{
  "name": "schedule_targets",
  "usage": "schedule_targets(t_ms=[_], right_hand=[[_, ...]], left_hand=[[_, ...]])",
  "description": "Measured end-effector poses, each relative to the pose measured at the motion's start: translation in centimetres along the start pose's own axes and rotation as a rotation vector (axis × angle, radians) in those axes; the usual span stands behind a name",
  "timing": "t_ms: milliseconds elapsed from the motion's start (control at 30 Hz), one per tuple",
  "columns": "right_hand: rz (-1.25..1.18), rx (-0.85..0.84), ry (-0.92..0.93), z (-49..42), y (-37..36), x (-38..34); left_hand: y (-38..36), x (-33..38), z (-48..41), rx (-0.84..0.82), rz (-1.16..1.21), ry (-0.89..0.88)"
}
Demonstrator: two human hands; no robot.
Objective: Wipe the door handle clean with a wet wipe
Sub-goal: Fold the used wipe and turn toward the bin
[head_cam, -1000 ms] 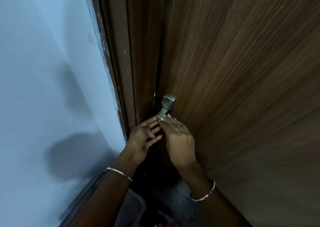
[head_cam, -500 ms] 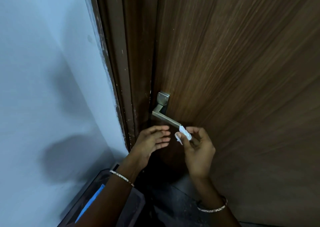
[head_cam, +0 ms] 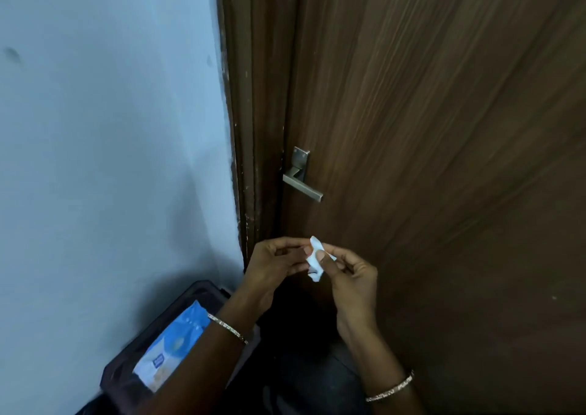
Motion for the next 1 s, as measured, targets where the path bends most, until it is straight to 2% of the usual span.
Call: schedule_targets(t_ms=[233,467,733,1000], right_hand=[[-0.017,-0.174,-0.088,7.1,-0.7,3.1],[0.045,-0.302,-0.142,15.3,-5.5,6.9],[0.171,-0.518,-0.232,24.7,-14.7,11.9],[0.296,-0.663,-0.358,36.2,-26.0,19.5]], left_hand=[[4.2,-3.4,9.2,0.196,0.132,-0.054],[10.8,-5.7,19.9,0.371,0.293,-0.072],[23.2,-7.8,29.1,0.632,0.306,-0.124],[38.7,-11.4,38.2,0.805,0.394,-0.002]])
Point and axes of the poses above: each hand's wrist, its own z-axis away from the middle knuckle, its own y-axis out of the back of the hand, x = y × z, the point moved 8 cm from there along -z, towards the middle knuckle, and after that the axes turned 5 degrees about z, right-handed, at the moved point
